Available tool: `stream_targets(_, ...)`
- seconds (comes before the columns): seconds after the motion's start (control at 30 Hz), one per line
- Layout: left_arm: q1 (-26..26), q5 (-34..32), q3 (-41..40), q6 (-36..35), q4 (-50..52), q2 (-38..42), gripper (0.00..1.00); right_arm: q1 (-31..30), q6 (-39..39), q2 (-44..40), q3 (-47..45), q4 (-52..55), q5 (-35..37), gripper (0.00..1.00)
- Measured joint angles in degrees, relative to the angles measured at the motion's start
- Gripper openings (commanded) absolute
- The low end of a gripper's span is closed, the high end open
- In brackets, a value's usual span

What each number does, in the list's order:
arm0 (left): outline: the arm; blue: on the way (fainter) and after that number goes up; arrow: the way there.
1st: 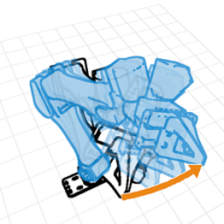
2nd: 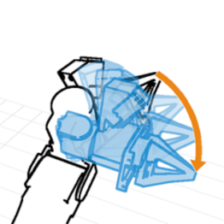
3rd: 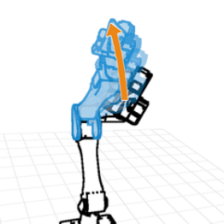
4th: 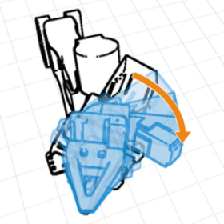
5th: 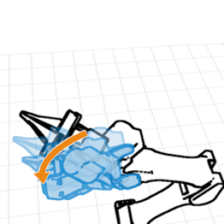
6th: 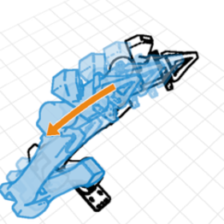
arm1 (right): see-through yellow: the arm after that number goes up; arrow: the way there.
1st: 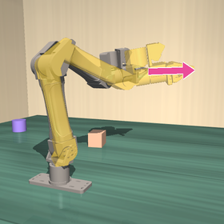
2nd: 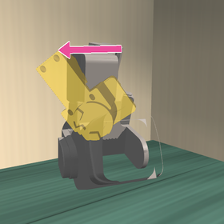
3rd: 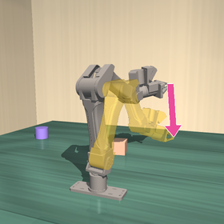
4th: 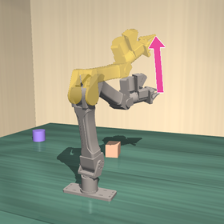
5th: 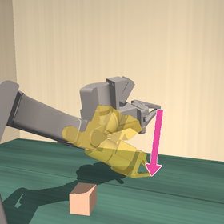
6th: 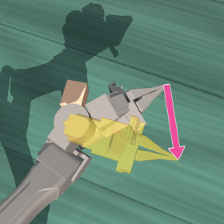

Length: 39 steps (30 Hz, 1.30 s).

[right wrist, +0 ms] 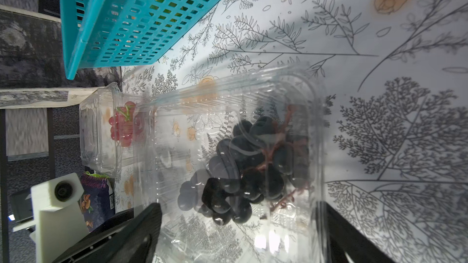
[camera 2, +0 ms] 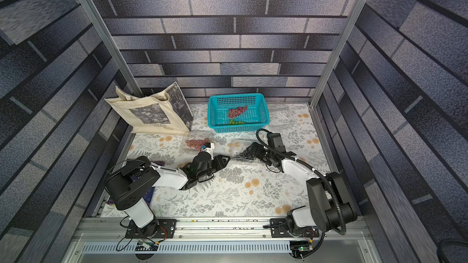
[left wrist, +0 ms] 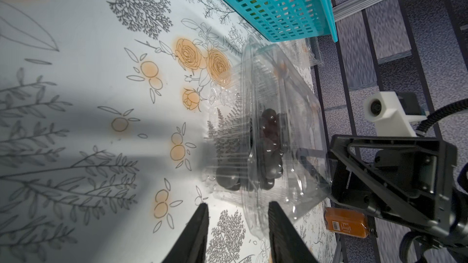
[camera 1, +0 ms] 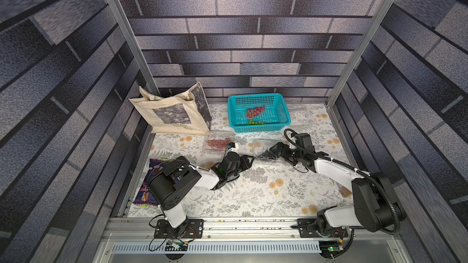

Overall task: Pack grapes into containers
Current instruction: Close the packing box at the center of the board.

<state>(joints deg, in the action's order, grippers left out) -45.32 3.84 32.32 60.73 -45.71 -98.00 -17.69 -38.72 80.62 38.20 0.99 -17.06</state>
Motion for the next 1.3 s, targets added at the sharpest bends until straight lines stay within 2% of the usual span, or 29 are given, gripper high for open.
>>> stream_targets(0.43, 0.04, -0.02, 0.0, 0.0, -1.09, -0.55, 0.31, 0.0, 0.24, 3.69, 0.76, -1.07, -0.37, 0.91)
stream_targets(1.3, 0.04, -0.46, 0.52, 0.02, -2.25, -1.16, 0.21, -1.73, 1.68, 6.05, 3.02, -1.33, 0.31, 0.87)
